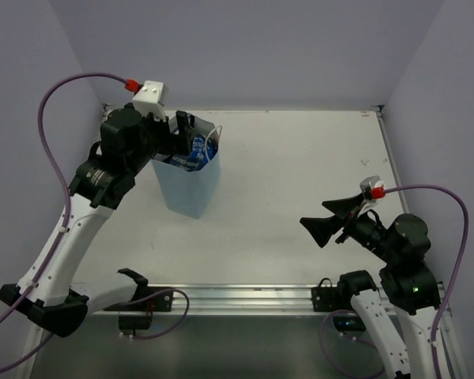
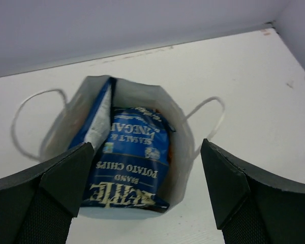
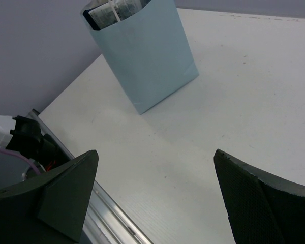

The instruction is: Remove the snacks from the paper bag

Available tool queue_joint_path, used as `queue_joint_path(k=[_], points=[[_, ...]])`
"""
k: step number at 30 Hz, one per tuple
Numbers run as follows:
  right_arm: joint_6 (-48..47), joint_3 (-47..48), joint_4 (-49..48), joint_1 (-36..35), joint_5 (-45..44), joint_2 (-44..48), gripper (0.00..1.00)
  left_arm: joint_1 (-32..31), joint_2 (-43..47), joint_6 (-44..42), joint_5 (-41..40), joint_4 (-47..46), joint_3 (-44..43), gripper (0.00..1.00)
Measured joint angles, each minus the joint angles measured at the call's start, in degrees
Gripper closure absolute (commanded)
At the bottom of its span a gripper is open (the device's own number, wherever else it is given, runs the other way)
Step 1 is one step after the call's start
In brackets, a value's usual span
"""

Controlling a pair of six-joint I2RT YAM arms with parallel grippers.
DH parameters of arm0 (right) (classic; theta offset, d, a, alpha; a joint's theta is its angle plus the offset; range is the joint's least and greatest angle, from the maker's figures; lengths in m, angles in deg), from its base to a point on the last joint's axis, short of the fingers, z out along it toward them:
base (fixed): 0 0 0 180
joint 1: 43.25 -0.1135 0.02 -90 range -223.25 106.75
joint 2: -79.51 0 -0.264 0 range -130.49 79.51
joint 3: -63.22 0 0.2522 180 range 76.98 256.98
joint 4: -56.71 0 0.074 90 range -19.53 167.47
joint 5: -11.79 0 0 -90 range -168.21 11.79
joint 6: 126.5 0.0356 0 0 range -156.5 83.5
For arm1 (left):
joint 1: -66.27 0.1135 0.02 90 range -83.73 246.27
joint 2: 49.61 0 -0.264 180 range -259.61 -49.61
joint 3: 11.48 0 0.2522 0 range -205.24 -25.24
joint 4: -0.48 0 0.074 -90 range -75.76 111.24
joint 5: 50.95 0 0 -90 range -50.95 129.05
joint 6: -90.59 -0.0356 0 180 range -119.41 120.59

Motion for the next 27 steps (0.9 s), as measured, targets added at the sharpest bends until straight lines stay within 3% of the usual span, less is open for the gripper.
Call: queue_joint_path(k=[3, 6, 11, 18, 27], points=[[-0.39, 0.31, 0.33, 0.00, 0.02, 0.44, 0.01, 1.46, 3.10, -0.57, -8.52, 3.06, -0.48, 0.06], [-0.57, 0.35, 0.59, 0.00, 0.02, 0.44, 0.01, 5.64, 4.04, -1.03, -12.07, 4.85, -0.24, 0.11], [-0.61, 0.35, 0.66, 0.00, 0.09, 0.44, 0.01, 15.17, 2.82, -1.40, -11.85, 3.98, 6.91, 0.23], [-0.68, 0.35, 0.66, 0.00, 0.24, 0.44, 0.01, 17.68, -2.51, -2.49, -8.81, 0.35, 11.43, 0.46], [-0.63, 0.35, 0.57, 0.00, 0.39, 0.66, 0.01, 19.23, -5.46, -3.19, -5.53, -7.13, 11.87, 0.61]])
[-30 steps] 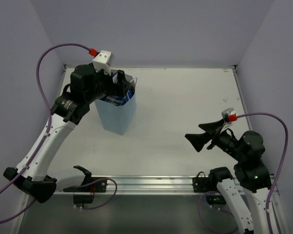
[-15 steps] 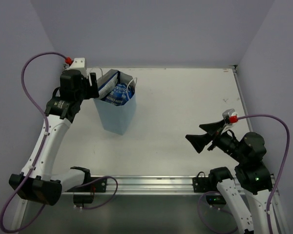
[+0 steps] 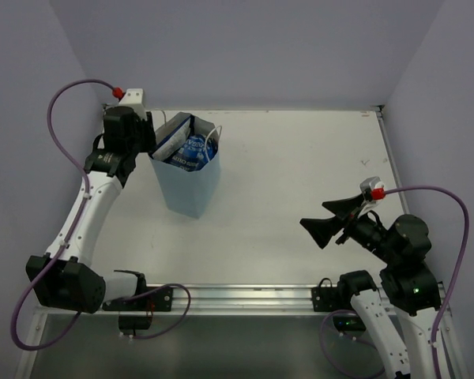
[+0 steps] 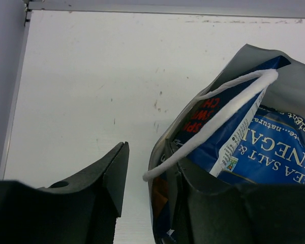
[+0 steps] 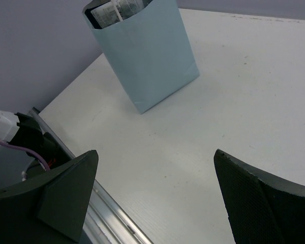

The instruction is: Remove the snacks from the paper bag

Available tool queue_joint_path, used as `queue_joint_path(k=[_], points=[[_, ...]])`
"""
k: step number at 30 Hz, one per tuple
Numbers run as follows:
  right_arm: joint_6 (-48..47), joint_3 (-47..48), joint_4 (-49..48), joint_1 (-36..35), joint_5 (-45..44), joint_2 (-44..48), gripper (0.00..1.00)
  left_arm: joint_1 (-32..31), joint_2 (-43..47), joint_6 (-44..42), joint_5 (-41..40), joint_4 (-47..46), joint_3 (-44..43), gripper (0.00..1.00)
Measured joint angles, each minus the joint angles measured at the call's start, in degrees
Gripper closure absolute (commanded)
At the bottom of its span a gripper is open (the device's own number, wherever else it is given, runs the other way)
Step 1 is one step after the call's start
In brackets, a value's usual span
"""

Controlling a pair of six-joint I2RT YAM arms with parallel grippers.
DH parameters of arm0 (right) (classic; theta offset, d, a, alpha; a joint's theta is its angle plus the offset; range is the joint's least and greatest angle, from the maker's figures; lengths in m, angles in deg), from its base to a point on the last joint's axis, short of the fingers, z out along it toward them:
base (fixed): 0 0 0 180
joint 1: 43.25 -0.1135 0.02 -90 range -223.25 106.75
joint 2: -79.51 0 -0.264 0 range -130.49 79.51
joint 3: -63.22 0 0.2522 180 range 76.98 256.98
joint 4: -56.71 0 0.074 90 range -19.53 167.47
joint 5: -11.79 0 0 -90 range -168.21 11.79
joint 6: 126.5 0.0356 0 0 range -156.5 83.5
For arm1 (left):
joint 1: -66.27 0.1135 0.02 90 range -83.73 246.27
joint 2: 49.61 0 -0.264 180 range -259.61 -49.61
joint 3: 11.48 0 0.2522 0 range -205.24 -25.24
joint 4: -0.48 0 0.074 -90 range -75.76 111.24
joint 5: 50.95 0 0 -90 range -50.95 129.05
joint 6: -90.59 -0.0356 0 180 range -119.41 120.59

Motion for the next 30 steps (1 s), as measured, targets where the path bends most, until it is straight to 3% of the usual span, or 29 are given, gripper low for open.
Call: queue_joint_path(k=[5, 11, 20, 30], points=[[0.00, 0.00, -0.11, 0.00, 0.20, -0.15, 0.01, 0.13, -2.34, -0.39, 2.51, -1.09, 0.59, 0.69], [-0.02, 0.00, -2.03, 0.00, 2.47, -1.79, 0.01, 0.15, -2.47, -1.29, 3.76, -1.29, 2.36, 1.00], [1.33, 4.48, -6.88, -2.08, 3.37, -13.18, 0.01, -0.15, -2.73, -5.51, 8.98, 2.60, -2.58, 1.00], [1.92, 24.65, -10.60, -26.36, -15.65, -36.81, 0.04, -11.43, -2.64, -14.49, 5.31, 2.75, -6.21, 1.00]])
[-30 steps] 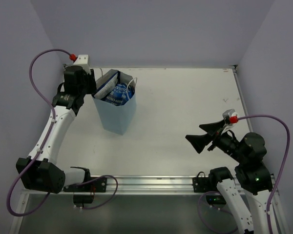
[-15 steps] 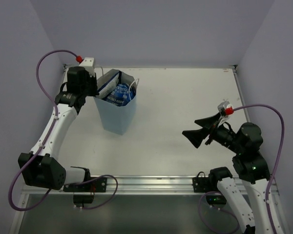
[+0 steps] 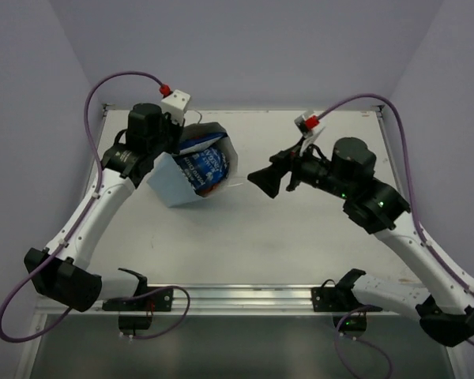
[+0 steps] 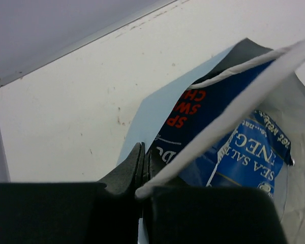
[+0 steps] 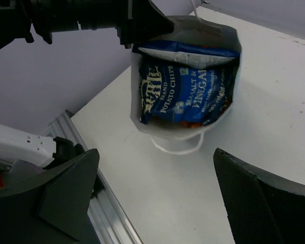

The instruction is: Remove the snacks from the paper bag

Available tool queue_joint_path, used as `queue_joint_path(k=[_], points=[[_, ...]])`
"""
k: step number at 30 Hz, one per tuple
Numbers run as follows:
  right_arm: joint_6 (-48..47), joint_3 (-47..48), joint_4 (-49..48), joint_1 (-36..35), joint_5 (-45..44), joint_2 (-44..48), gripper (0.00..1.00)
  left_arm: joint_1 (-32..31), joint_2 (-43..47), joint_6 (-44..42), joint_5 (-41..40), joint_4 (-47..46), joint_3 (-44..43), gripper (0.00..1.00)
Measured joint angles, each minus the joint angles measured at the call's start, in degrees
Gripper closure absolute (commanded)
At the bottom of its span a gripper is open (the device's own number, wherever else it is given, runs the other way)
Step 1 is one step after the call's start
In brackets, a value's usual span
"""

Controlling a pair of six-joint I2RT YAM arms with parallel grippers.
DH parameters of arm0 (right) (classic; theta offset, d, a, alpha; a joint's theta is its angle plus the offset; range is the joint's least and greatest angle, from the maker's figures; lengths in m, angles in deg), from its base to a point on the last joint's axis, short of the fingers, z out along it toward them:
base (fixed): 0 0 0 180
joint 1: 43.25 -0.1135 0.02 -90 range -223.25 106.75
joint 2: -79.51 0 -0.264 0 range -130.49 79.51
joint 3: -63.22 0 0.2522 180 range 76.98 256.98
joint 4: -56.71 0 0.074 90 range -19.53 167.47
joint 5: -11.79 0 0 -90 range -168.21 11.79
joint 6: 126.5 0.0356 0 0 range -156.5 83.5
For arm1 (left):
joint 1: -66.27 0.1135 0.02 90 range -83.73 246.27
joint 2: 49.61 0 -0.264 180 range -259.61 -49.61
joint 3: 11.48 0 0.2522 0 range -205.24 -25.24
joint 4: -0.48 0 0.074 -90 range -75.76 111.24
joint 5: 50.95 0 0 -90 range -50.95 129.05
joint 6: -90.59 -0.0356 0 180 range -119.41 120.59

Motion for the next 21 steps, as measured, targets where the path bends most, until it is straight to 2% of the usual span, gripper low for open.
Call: queue_joint_path(k=[4, 7, 13, 18, 21], points=[[-3.13, 4.87, -1.60, -7.10, -5.64, -9.73, 0.06, -3.15, 2.40, -0.11, -0.57, -0.87, 3.87, 1.00], [-9.38, 5.18, -3.39, -10.21, -6.97, -14.97, 0.09, -3.82, 5.46, -0.50, -0.61, -2.86, 7.69, 1.00], [-29.49, 2.27, -9.81, -11.41, -4.57, -18.88, 0.09, -3.87, 11.02, -1.84, -0.20, -3.87, 13.38, 1.00], [-42.64, 3.34, -13.05, -11.41, -0.59, -21.92, 0.15, -3.87, 12.31, -1.86, 1.57, -3.89, 14.23, 1.00], [-47.23, 5.31, -14.12, -11.50, 0.92, -25.73, 0.23, -3.87, 12.33, -2.03, 2.16, -3.89, 14.23, 1.00]])
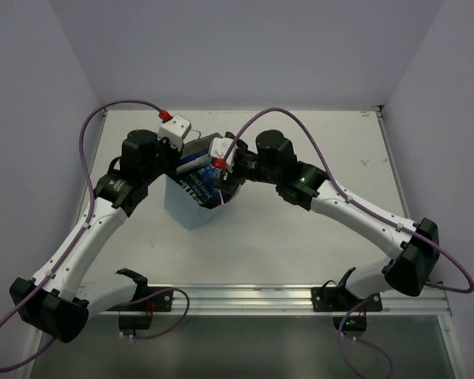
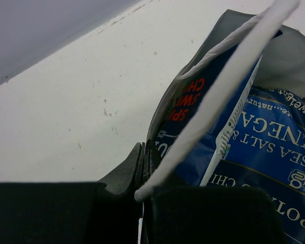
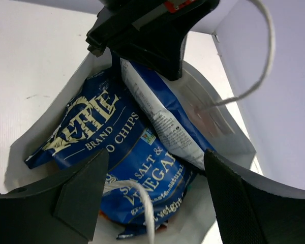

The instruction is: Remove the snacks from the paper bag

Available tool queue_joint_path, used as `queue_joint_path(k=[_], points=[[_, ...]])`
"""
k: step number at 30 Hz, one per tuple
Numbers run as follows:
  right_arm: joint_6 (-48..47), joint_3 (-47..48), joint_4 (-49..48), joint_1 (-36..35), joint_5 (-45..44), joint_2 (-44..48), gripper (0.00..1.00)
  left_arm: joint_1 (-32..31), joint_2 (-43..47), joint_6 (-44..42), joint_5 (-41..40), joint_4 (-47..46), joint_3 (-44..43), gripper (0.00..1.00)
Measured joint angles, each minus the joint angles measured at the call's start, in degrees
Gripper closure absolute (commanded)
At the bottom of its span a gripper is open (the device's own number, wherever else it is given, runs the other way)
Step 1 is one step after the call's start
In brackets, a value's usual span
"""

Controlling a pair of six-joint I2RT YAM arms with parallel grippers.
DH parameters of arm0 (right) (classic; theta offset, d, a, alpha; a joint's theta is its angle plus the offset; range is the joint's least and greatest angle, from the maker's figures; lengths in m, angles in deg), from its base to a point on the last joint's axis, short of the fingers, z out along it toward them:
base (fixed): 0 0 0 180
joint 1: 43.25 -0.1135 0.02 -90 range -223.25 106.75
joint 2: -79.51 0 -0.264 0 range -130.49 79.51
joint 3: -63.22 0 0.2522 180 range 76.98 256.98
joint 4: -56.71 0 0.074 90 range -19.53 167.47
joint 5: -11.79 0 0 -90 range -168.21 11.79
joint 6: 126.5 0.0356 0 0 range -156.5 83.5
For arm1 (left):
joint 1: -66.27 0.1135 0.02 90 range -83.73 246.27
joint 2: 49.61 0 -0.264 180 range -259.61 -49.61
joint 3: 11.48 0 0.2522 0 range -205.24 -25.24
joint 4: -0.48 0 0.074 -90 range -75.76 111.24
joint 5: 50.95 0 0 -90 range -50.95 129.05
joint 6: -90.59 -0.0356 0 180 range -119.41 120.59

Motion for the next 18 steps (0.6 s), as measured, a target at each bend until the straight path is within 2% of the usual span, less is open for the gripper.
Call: queue_joint_path(k=[3, 8, 14, 18], points=[[-2.73, 1.79, 0.20, 0.02, 1.29, -3.50, 0.27, 0.00, 0.00, -0.81, 0.55, 0.02, 0.00, 1.00], [-3.26, 8.50, 5.90, 0.02, 4.24, -7.06, 0.25, 0.00, -0.02, -1.33, 0.28, 0.24, -0.39, 1.00], [0.46, 10.27, 10.86, -0.48, 7.85, -0.24, 0.14, -0.31, -0.81, -1.68, -1.57, 0.52, -1.16, 1.00], [2.25, 12.41, 12.66, -0.72, 8.72, 3.91, 0.13, -0.33, -1.31, -2.67, -1.73, 0.50, -1.60, 1.00]])
